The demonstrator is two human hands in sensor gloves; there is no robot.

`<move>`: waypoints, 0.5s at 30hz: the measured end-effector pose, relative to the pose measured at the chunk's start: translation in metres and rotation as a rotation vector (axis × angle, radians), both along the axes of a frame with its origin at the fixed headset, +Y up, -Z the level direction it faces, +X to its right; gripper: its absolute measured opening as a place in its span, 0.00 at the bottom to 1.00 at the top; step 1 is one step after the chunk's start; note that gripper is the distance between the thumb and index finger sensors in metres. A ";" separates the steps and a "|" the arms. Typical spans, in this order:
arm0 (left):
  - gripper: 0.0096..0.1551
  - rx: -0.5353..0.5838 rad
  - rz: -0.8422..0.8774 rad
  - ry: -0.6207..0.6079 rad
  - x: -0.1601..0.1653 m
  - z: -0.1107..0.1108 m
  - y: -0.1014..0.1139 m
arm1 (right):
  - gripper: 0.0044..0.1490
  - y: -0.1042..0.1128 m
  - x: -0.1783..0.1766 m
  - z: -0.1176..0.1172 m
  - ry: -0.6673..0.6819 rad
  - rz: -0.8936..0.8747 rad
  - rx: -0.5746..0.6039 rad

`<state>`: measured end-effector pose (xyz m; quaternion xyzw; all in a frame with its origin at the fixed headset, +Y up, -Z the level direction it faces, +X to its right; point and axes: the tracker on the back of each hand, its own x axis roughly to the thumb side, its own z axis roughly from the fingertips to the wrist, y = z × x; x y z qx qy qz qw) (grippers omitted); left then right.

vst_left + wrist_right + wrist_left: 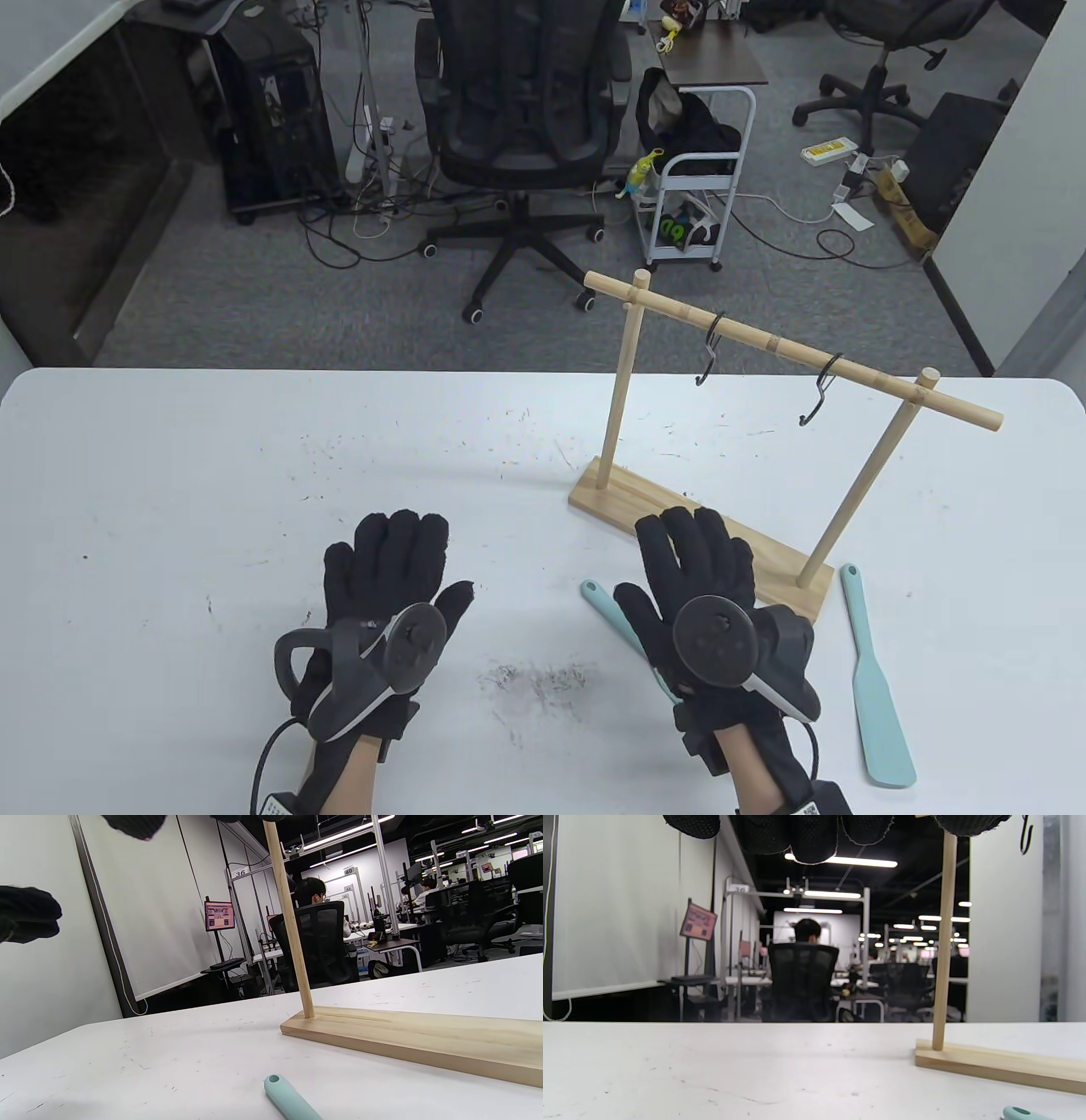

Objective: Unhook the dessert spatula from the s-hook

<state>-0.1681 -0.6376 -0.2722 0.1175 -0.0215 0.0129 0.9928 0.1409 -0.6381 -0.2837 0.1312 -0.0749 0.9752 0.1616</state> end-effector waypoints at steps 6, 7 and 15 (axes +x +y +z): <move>0.46 -0.005 0.005 -0.005 0.000 0.000 -0.001 | 0.47 0.000 -0.001 -0.001 0.001 0.000 -0.005; 0.46 -0.006 0.006 -0.005 -0.001 0.000 -0.001 | 0.46 0.000 -0.001 -0.001 0.002 0.000 -0.005; 0.46 0.001 0.015 -0.007 -0.002 0.000 0.000 | 0.46 0.000 -0.001 -0.001 0.004 -0.004 -0.012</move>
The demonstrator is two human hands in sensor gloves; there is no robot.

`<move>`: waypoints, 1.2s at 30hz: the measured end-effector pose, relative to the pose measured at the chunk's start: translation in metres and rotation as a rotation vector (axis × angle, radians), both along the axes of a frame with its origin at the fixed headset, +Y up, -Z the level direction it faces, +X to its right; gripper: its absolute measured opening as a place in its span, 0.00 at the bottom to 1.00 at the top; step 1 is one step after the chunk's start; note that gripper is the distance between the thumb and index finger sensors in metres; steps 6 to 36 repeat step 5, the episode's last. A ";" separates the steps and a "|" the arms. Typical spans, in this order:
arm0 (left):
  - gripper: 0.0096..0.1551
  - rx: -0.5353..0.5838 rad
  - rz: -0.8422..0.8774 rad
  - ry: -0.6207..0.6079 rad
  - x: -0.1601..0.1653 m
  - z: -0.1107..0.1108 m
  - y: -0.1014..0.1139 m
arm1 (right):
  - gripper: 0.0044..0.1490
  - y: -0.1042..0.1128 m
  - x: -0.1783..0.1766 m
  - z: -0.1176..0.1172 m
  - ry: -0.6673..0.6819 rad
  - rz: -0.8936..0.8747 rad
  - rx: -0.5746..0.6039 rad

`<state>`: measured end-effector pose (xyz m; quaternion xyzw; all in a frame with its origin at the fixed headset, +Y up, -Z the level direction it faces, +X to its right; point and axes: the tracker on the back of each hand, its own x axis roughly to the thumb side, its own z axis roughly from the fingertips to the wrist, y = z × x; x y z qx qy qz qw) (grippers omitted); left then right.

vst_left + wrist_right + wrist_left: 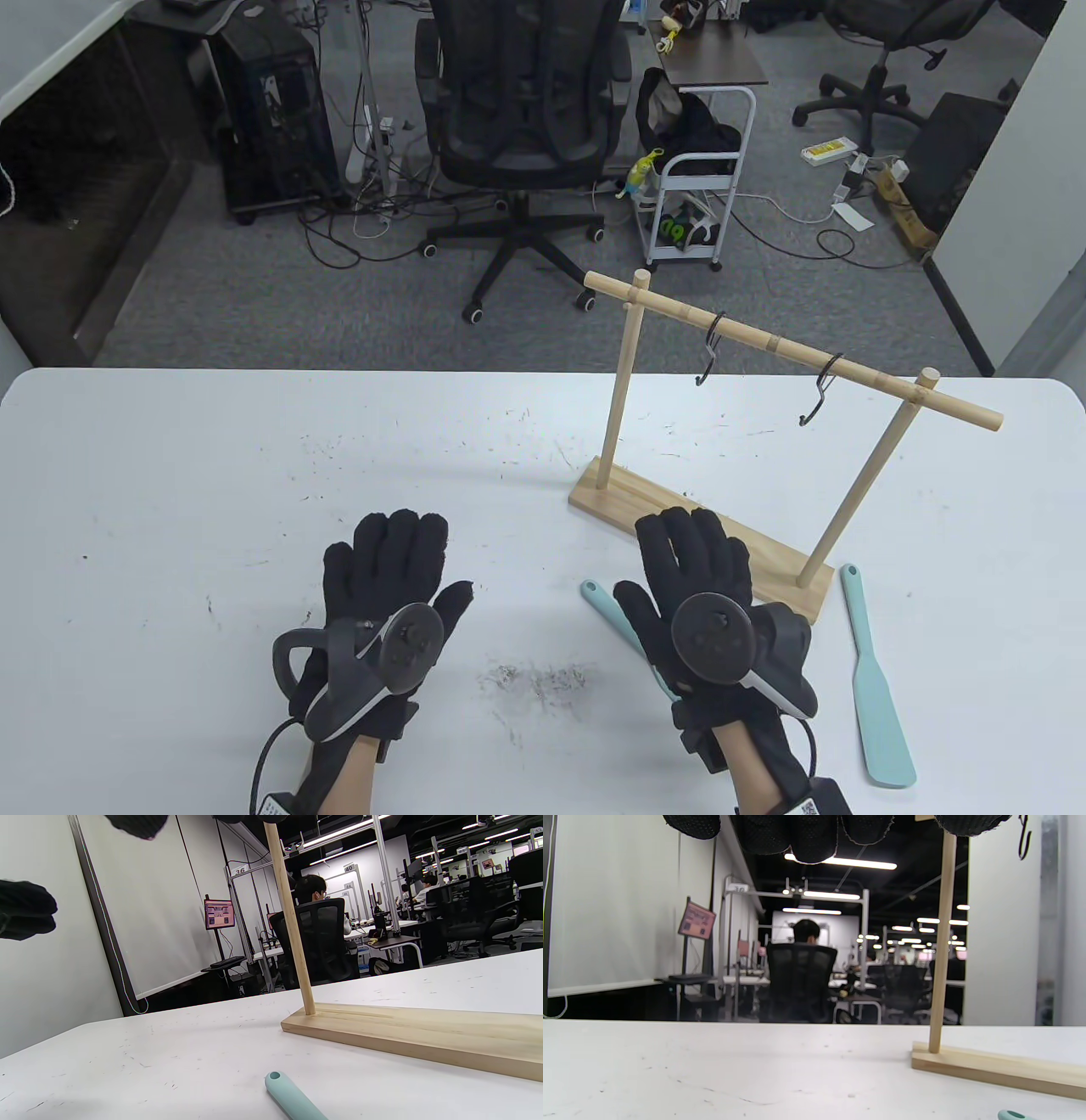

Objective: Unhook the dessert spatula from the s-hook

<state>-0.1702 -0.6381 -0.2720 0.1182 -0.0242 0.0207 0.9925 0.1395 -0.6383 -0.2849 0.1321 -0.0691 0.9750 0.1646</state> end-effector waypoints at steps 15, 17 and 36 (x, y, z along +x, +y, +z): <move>0.46 -0.007 -0.003 -0.001 0.000 0.000 0.000 | 0.46 0.000 0.000 0.000 -0.002 0.001 -0.001; 0.46 -0.007 -0.003 -0.001 0.000 0.000 0.000 | 0.46 0.000 0.000 0.000 -0.002 0.001 -0.001; 0.46 -0.007 -0.003 -0.001 0.000 0.000 0.000 | 0.46 0.000 0.000 0.000 -0.002 0.001 -0.001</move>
